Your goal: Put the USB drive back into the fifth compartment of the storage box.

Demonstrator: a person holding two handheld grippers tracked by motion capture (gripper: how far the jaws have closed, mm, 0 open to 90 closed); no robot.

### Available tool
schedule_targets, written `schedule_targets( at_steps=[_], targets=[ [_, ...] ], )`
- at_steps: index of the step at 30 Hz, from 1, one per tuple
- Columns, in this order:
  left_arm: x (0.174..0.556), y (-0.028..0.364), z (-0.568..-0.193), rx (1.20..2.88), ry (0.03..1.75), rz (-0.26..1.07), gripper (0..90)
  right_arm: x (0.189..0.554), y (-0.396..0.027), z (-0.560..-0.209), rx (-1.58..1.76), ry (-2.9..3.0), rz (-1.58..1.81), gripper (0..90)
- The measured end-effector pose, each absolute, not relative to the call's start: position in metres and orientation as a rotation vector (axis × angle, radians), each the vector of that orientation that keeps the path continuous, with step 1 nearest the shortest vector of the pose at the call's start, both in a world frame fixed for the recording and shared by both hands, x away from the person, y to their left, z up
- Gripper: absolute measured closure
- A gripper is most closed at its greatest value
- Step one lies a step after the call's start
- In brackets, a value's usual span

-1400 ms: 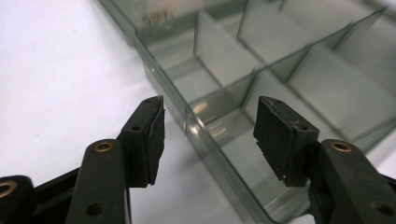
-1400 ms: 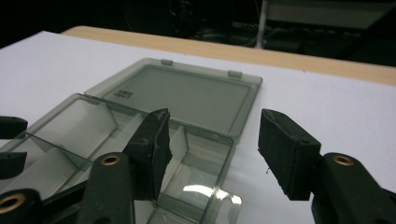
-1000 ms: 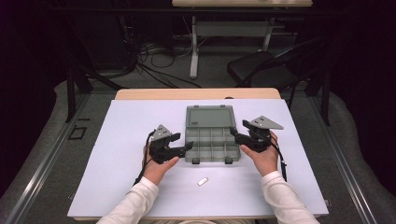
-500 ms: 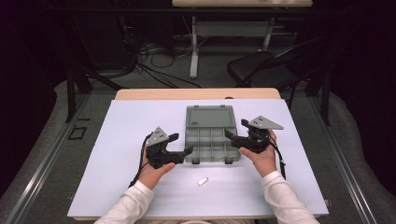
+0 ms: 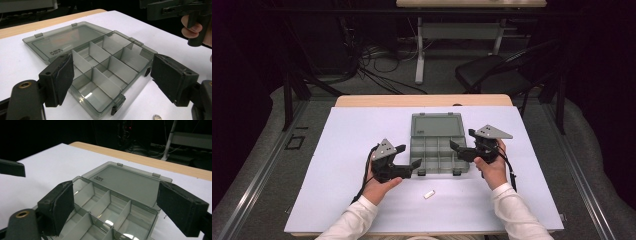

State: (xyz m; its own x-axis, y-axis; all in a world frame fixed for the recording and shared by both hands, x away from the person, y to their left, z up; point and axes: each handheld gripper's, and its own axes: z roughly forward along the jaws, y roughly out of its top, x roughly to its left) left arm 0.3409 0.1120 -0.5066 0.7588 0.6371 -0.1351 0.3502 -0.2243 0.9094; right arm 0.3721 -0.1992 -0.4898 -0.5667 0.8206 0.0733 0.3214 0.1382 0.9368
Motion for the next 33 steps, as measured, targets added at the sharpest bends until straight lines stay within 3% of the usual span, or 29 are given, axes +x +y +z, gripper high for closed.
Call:
schedule_targets(
  at_steps=[8, 11, 16, 21, 33],
  targets=[
    [0.329, 0.101, -0.512, 1.9, 0.736, 0.317, 19.5, 0.37, -0.195, -0.492, 1.069, 1.992, 1.405, 14.4],
    [0.32, 0.096, -0.514, 1.929, 0.737, 0.32, 26.4, 0.37, -0.195, -0.492, 1.069, 1.997, 1.378, 14.4],
    [0.314, 0.092, -0.515, 1.956, 0.734, 0.315, 29.5, 0.37, -0.197, -0.49, 1.087, 1.988, 1.406, 14.6],
    [0.312, 0.084, -0.52, 1.974, 0.749, 0.241, 29.0, 0.371, -0.197, -0.491, 1.103, 1.99, 1.417, 14.8],
    [0.303, 0.073, -0.523, 2.039, 0.715, 0.239, 24.7, 0.372, -0.197, -0.492, 1.11, 1.996, 1.403, 14.8]
  ],
)
